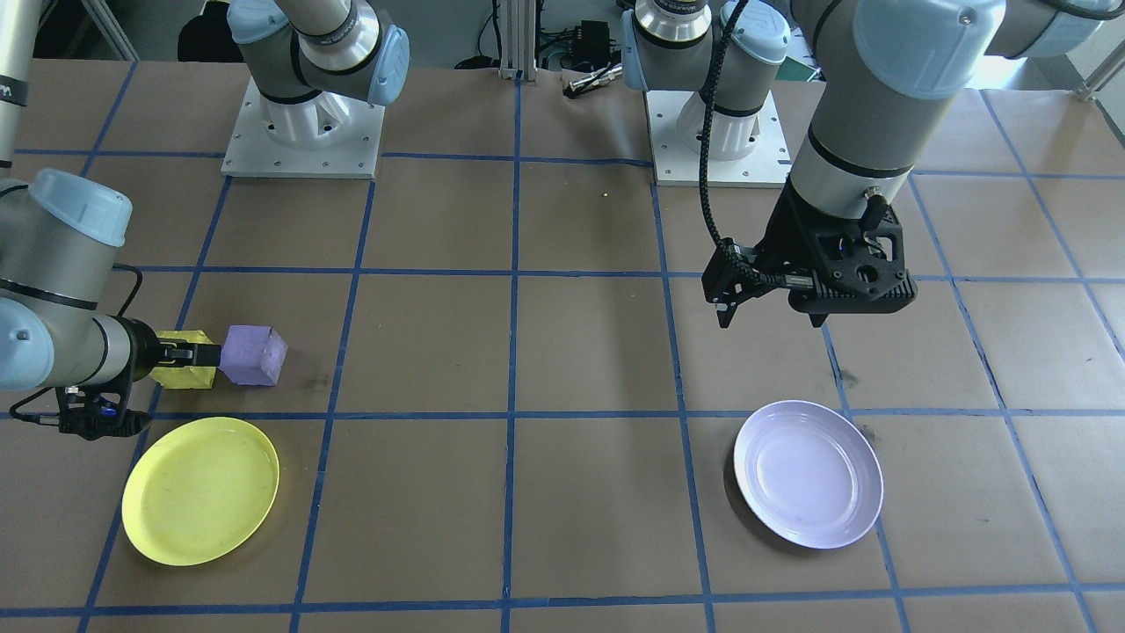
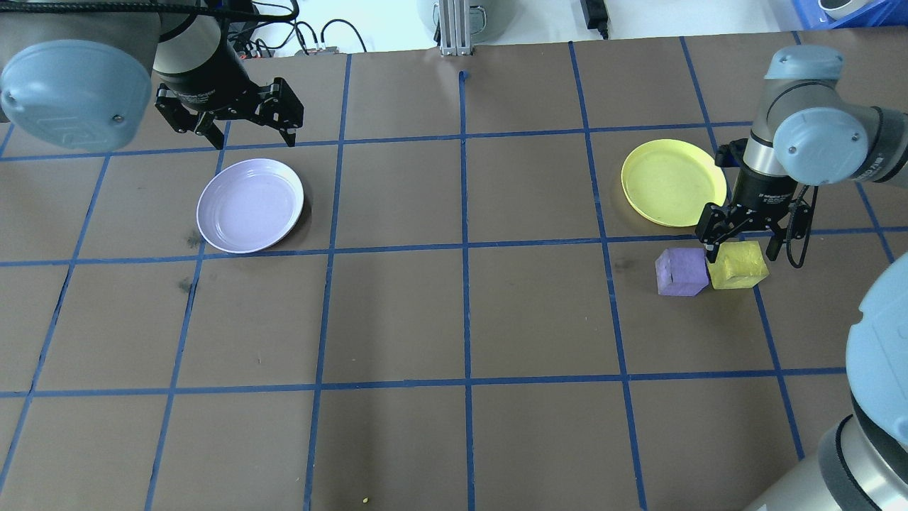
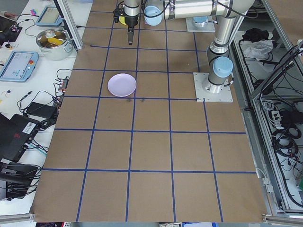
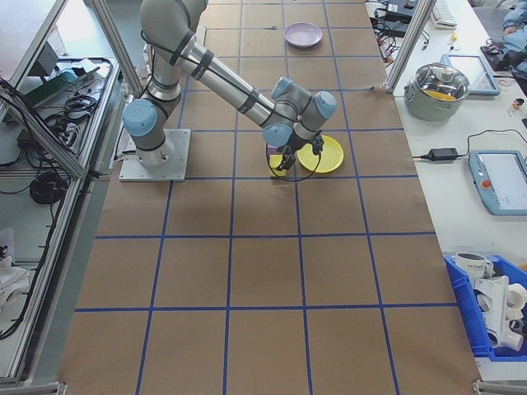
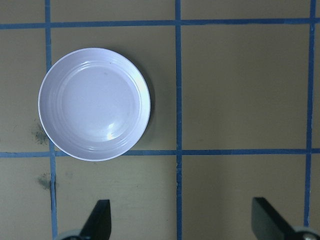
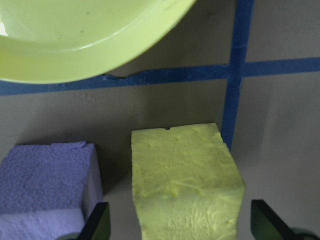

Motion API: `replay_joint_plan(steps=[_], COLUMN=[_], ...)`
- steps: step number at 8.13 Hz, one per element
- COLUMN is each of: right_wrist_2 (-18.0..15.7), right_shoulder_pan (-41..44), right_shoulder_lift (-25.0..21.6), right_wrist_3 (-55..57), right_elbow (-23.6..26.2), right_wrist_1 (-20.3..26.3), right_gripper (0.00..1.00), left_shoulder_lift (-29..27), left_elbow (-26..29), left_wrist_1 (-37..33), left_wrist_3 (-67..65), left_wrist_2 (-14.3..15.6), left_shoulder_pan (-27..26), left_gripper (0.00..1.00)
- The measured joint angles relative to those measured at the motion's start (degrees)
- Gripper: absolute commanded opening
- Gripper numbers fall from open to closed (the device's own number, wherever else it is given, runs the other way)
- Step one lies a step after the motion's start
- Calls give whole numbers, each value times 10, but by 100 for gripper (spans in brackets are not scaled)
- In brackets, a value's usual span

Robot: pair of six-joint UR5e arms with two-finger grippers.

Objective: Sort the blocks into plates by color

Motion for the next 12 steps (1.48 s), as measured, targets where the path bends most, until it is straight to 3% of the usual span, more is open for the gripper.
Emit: replay_joint_plan(steps=[2, 3, 6, 10, 11, 12], right_wrist_2=[-3, -3, -3, 6, 7, 7], right_shoulder_pan=[0, 0, 0, 36, 57, 71], right_shoulder_lift=[7, 9, 0, 6, 34, 68], right_wrist_3=[0, -2, -3, 6, 12, 16], right_elbow=[6, 8, -5, -161, -199, -226], right_wrist_1=[-2, -3, 2, 100, 98, 84], right_gripper=[33, 27, 27, 29, 42, 43], left_shoulder_lift=[6, 12, 20, 31, 32, 29], left_elbow=[-1, -7, -33, -45, -45, -46], left_wrist_1=[0, 0, 20, 26, 26, 26], left_wrist_3=[1, 1, 2, 2, 3, 3], left_wrist_2=[2, 12, 30, 31, 30, 31], left_shoulder_pan=[-1, -1, -2, -3, -3, -3], left_gripper=[100, 100, 100, 100, 100, 100])
